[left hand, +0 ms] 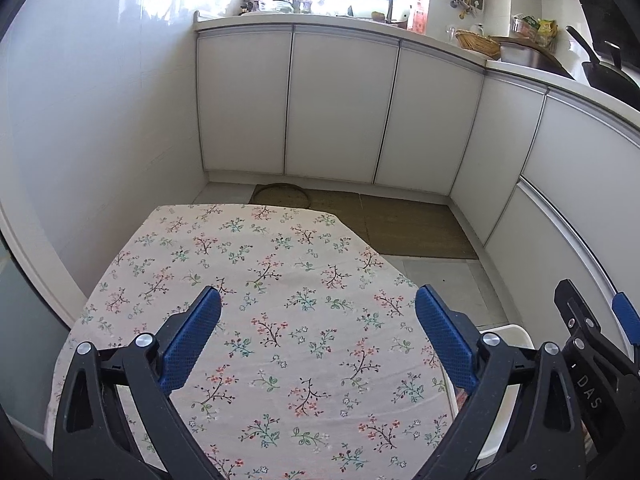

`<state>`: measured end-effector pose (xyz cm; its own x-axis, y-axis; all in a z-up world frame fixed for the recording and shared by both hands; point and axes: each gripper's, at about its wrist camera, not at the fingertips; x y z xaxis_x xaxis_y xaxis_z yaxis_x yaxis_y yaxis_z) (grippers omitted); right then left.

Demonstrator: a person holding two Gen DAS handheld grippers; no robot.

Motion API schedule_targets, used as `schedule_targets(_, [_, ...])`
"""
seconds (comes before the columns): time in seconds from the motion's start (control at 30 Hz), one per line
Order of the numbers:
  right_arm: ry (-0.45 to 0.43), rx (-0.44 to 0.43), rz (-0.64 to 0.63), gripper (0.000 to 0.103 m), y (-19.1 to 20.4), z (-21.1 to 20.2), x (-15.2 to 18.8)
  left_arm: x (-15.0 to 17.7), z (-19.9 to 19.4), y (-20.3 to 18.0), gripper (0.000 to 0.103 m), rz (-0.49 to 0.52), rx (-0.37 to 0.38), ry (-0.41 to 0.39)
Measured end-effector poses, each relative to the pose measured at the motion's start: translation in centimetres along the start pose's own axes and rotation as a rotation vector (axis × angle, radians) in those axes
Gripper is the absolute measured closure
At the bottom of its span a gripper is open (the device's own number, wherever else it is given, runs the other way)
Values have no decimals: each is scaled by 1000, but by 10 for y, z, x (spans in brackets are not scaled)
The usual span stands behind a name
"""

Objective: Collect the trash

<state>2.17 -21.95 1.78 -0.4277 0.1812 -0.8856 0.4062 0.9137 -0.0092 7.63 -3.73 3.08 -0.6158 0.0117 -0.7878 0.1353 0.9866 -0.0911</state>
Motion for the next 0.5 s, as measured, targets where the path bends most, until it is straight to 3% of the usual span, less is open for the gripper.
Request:
schedule_targets(0.07, [4,-5,2,7,1,1,0,1,3,2,22,-2,0,7])
schedule_targets(0.27, [9,-8,0,7,5,4,0,2,4,2,22,6,7,9])
schedule_targets(0.33, [10,-7,-1,7,6,5,0,1,3,3,19,-2,1,8])
schedule_targets(0.4, [9,-7,-1,7,5,5,0,1,4,4,8,-11,-5,15])
schedule_targets(0.5, [8,-4,-2,7,6,5,0,0,3,6,7,-13,-40,16])
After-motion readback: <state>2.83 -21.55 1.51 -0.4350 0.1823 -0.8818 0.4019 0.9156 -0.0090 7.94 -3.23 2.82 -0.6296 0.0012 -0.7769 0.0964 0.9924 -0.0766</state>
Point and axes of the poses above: each gripper's, at about its wrist camera, not at the fingertips, and z roughly the way its jaws point, y to its left, x to its underside, and after that the axes turned 1 degree about y, right-handed
